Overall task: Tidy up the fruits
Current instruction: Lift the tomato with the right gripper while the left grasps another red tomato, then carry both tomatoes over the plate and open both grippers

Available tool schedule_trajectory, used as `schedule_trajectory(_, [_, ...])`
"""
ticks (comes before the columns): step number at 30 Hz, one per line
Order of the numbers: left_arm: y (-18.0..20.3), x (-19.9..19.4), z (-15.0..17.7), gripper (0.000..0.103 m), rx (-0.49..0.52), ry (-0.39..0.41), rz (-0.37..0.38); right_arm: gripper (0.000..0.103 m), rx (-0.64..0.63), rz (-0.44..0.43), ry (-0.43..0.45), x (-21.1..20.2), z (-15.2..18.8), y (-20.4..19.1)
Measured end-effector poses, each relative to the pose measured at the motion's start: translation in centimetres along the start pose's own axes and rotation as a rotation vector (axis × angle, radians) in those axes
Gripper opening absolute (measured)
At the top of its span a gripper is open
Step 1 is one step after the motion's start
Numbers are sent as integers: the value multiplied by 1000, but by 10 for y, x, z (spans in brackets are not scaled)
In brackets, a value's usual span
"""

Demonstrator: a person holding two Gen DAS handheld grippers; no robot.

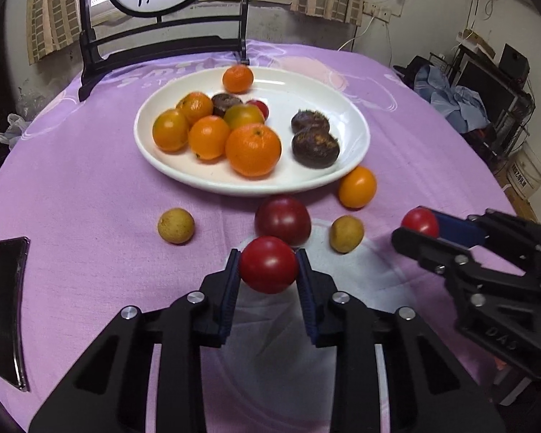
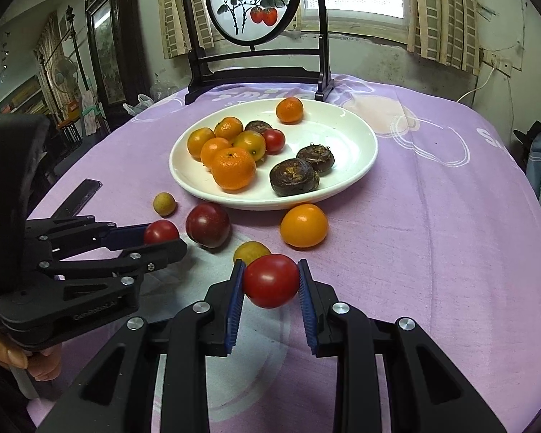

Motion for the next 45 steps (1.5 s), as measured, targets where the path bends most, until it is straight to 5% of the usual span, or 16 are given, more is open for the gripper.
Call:
schedule_trajectory(10, [-14,-44,-65,30,-46,75,16,29,-19,-17,87,-27,-67,-1])
schedule_trajectory(16, [-39,-13,-116,30,-120,41,-12,30,-49,5,70,0,-98,-4])
schedule_trajectory(26, [-59,37,-148,33,-173,-18,-4,35,-46,15,-1,60,-126,-4])
schedule_trajectory(29, [-58,35,-149,55,-175,-1,1,39,-27,6,17,58,-124,-1])
schedule_trajectory(36, [-52,3,-134,67,-159,61,-32,39,-45,2,27,37,-100,3])
schedule_trajectory(45, [-42,-24,-76,84,-150,69,-49,46,-46,-12,-1,14,-49,9])
Point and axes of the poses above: each gripper's, at about its wrist camera, not at the fingertips, and x roughly the way its jaws point, y to its right, z to its underside, the point moved 5 cm from there along x, roughly the way its jaws point, and after that the axes turned 15 degrees about -y, right-handed, at the moved point
